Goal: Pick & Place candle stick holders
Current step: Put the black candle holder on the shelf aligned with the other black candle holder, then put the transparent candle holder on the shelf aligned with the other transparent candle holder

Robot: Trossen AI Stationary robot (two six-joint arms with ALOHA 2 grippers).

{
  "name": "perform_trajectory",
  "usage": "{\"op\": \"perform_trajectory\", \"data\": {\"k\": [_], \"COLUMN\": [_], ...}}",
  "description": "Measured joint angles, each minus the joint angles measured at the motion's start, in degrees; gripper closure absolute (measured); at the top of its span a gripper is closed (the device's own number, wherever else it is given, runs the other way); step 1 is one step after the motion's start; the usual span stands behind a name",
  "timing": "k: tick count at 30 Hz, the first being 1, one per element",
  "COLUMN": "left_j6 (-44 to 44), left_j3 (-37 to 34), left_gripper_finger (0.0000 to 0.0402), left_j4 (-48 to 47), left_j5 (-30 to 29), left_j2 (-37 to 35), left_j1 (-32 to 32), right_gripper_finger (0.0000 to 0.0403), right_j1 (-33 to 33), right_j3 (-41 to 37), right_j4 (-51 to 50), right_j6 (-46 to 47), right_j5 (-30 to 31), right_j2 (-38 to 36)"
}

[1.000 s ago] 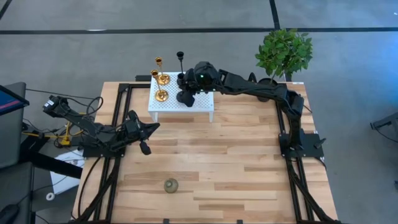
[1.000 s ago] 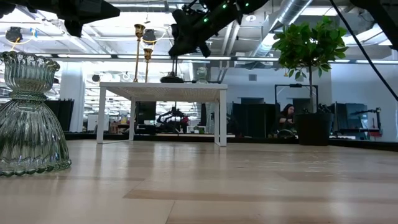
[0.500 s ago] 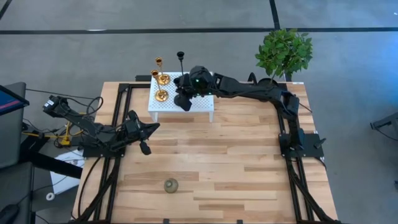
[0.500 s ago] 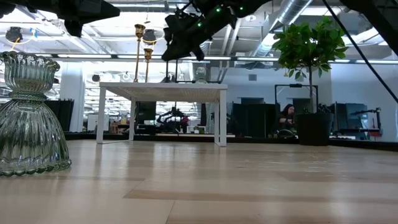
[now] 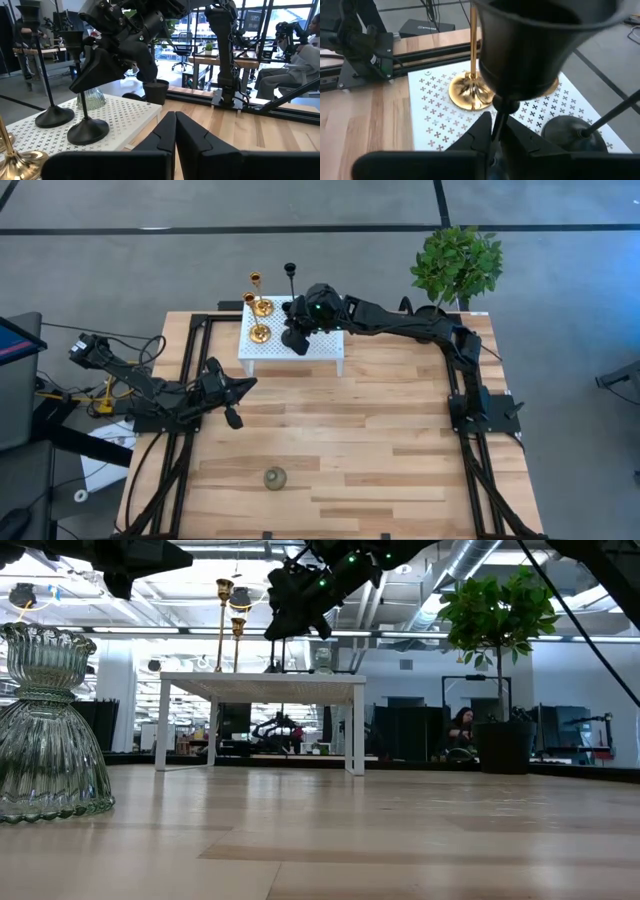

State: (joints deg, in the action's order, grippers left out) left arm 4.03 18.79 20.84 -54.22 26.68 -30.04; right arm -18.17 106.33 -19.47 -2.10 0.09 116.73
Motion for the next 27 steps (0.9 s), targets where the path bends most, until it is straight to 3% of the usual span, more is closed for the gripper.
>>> {"op": "perform_trajectory", "data": {"k": [12,19,27], "left_j6": [0.00,0.00,0.00], "left_j3": [0.00,0.00,0.00], "left_gripper_finger": [0.0392,0.0396,0.0393], "left_j4": [0.02,0.00,0.00], "left_j5": [0.00,0.00,0.01], "left_j2": [0.00,0.00,-0.02], "left_j1": [0.00,0.00,0.00], "right_gripper_finger": [0.0321,0.0260,0.0210], "right_j1": [0.11,0.11,0.37], "right_j3": [0.00,0.11,0.02], "right_j4": [-0.59,-2.26,-10.66], "right_j6": [-0.10,-1.09,-2.85], "right_j5": [-0.01,-0.01,0.01], "right_j2": [-0.29,-1.96,-6.56]}}
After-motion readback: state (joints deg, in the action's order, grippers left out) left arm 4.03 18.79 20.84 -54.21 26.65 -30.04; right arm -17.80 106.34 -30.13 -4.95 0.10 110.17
